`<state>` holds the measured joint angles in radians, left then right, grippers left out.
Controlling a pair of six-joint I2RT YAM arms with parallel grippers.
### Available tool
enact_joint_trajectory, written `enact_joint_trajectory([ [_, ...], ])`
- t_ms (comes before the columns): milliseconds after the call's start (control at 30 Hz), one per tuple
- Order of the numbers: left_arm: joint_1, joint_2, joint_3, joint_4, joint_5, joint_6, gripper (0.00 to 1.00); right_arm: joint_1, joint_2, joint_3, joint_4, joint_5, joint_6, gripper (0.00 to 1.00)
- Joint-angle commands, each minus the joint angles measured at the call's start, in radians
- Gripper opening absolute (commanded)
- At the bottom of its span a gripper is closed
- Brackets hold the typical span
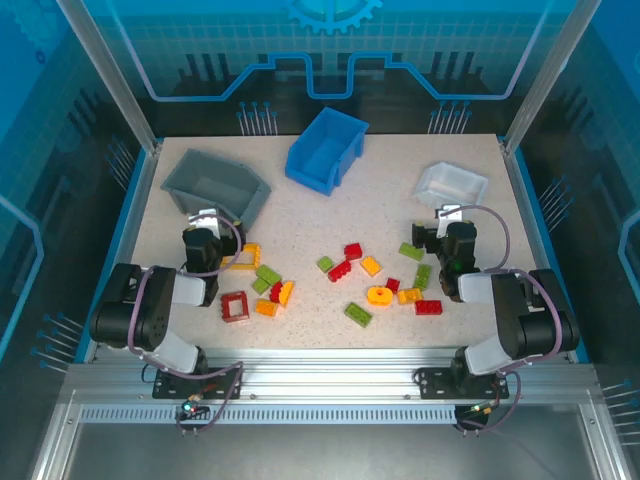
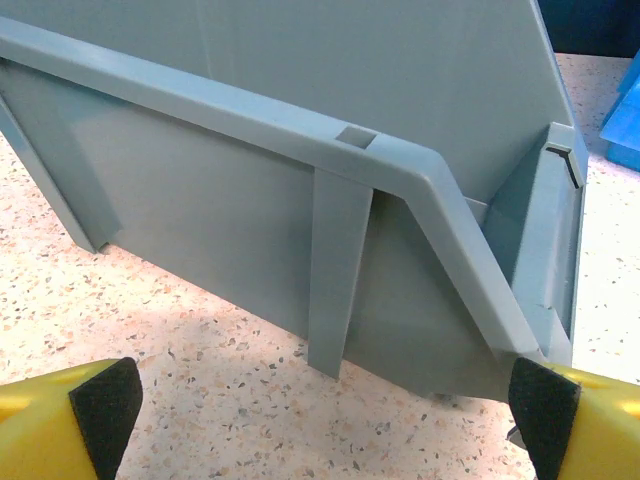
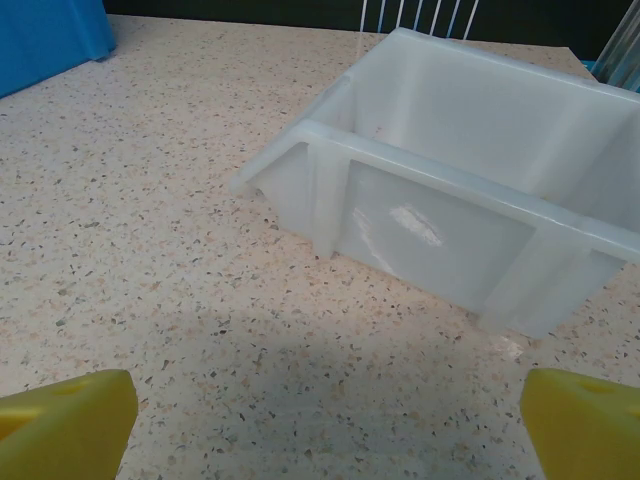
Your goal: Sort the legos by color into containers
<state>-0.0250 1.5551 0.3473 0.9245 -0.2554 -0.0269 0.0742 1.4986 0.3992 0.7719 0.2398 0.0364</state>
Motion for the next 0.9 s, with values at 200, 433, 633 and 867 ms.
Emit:
enact_joint_trajectory([
  [200,0.002,-0.010,0.021,0.007,0.019,-0.005,0.99,0.010,0.002,0.002,0.031,0.015,0.010,1.00],
  [433,0.002,-0.010,0.021,0.007,0.019,-0.006,0.99,0.009,0.002,0.002,0.033,0.016,0.011,1.00],
  [633,0.002,-0.014,0.014,0.027,0.009,-0.006,0.99,0.009,0.002,0.003,0.033,0.015,0.010,1.00],
  [867,-0.134,-0.662,0.078,-0.455,-0.167,0.008,0.99,0.107,-0.426,0.123,-0.380,0.167,0.027,1.00],
])
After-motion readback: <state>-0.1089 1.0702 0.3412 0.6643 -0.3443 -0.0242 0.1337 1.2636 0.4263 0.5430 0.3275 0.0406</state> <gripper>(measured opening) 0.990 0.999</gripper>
